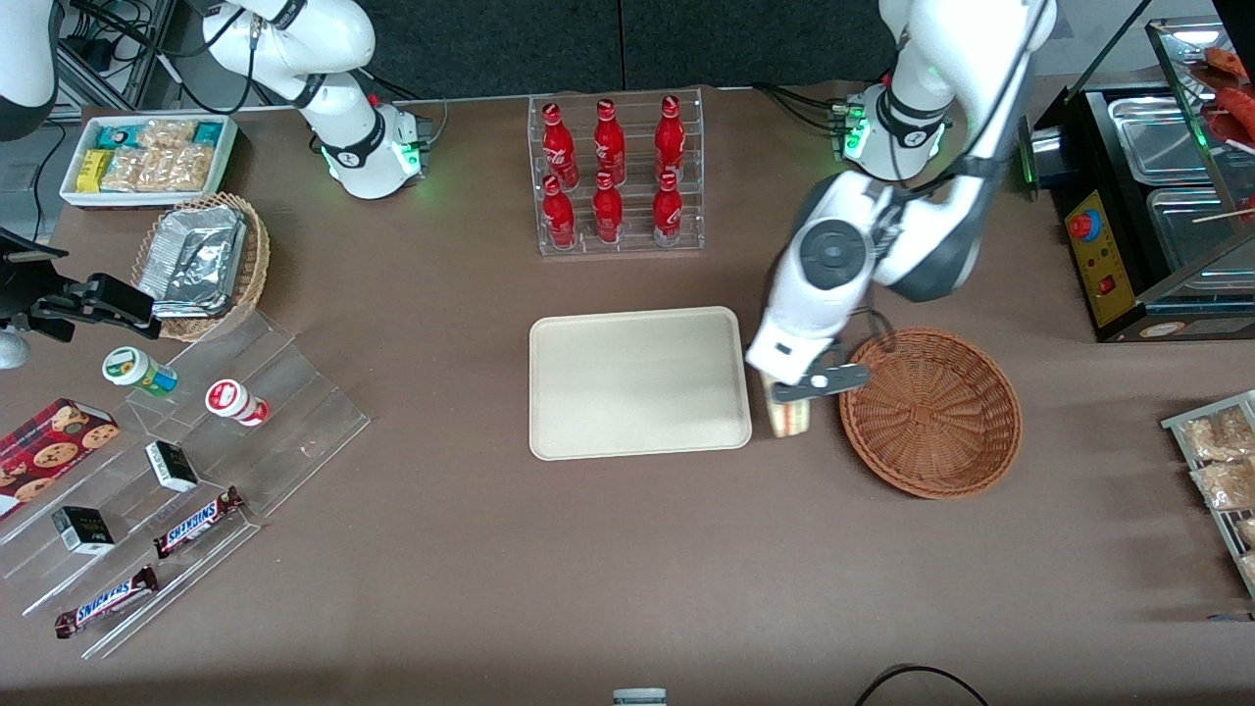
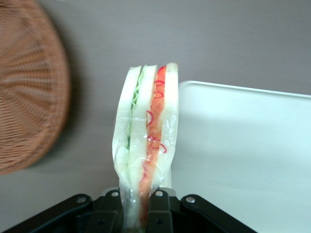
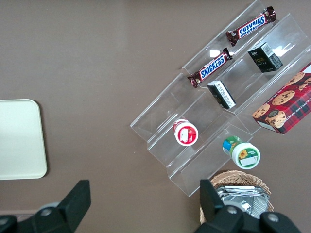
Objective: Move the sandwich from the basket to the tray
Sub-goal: 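Lift the sandwich and carry it with the left gripper over the tray, then lower the sandwich onto the cream tray and open the left gripper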
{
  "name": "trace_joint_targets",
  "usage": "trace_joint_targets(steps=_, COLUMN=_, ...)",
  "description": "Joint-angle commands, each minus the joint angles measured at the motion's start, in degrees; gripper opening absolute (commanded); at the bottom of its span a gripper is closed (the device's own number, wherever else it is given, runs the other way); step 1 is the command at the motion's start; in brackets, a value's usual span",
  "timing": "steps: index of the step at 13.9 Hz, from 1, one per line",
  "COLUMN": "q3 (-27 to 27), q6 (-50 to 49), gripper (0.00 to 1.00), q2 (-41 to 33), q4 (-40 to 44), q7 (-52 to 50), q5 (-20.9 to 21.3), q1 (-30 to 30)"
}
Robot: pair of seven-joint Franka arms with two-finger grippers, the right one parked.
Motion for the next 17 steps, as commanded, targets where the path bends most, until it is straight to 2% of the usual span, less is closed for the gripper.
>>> trace_joint_targets(steps=1, q3=0.8, q6=-1.4, gripper=0.0, q2=7.9, q4=9.8, q7=-1.9, q5=-3.2, q1=-4.7)
trace_joint_targets(steps=5, q3=0.8, q6=-1.1, gripper=0.0, q2=14.3, q4=15.8, q7=-4.6, q5=-3.3, q1=-9.7)
trace_joint_targets(steps=10, q3=0.8, q6=-0.9, gripper=0.0, q2=19.6, q4=19.5, q7=-4.3, q5=-2.9, q1=-12.7)
trace_joint_targets(steps=15, q3=1.0, q6=-0.6, gripper=0.0, q2=21.6, q4=20.6, q7=-4.7, q5=-2.7, q1=-14.9)
trace_joint_targets(steps=16, q3=1.0, q6=-0.4, gripper=0.02, q2=21.7, q4=20.6, q7=-5.1, q5=-2.8, q1=-14.9)
trace_joint_targets(steps=17, q3=1.0, q6=-0.4, gripper=0.47, q2=21.7, q4=20.6, q7=-5.6, q5=-2.9, q1=-14.8)
